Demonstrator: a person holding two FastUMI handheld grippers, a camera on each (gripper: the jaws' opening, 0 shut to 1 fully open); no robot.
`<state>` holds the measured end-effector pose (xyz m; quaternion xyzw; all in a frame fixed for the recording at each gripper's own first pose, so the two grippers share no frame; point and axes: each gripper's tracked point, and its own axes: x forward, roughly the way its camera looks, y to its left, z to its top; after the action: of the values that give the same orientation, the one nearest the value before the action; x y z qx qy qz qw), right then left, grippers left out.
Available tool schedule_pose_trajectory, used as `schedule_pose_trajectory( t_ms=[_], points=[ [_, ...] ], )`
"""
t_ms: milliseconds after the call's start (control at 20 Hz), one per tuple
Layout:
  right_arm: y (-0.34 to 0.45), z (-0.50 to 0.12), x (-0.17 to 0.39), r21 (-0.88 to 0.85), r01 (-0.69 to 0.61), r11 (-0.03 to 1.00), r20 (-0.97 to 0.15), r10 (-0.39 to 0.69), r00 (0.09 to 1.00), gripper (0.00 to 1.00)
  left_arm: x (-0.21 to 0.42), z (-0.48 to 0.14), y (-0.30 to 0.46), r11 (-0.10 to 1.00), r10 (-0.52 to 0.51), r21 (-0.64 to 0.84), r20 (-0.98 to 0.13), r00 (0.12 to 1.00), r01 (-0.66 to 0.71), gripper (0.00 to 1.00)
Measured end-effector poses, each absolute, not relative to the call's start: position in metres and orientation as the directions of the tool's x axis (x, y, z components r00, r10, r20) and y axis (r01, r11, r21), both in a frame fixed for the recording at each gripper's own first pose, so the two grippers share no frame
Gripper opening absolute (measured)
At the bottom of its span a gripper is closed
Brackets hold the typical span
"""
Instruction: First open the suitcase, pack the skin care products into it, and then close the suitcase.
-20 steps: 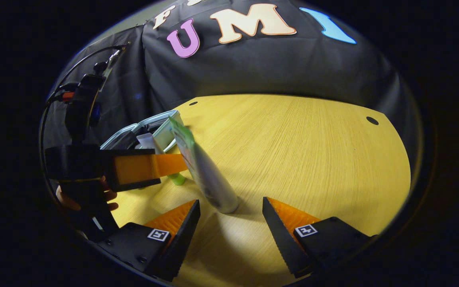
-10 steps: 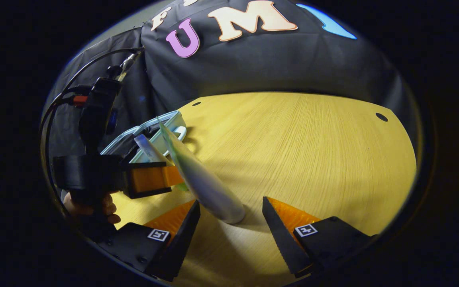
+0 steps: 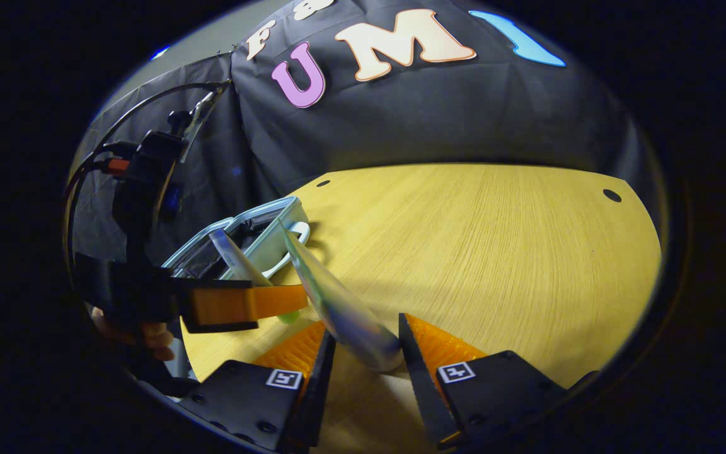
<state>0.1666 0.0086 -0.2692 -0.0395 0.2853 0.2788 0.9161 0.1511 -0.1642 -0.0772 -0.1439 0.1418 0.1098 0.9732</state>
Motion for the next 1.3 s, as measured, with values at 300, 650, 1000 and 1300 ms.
schedule_pose_trajectory(
  t_ms=[300,650,1000,1300],
  points=[
    [0.001,-0.258,0.166,0.066,-0.52,0.852,-0.537,0.469,0.701,0.47,0.113,-0.051,-0.165,0.926,0.16,-0.274,-0.335,0.928,-0.259,0.25],
    [-0.002,-0.243,0.149,0.075,-0.478,0.875,-0.562,0.433,0.704,0.39,0.077,-0.011,-0.134,0.908,0.142,-0.337,-0.315,0.938,-0.25,0.25],
    [0.018,-0.226,0.131,-0.017,-0.421,0.907,-0.531,0.348,0.772,0.36,0.05,-0.002,-0.034,0.917,0.14,-0.31,-0.336,0.931,-0.25,0.26],
    [0.032,-0.245,0.122,-0.102,-0.351,0.931,-0.55,0.241,0.8,0.24,0.042,-0.029,0.024,0.941,0.098,-0.254,-0.429,0.898,-0.224,0.26]
  ],
)
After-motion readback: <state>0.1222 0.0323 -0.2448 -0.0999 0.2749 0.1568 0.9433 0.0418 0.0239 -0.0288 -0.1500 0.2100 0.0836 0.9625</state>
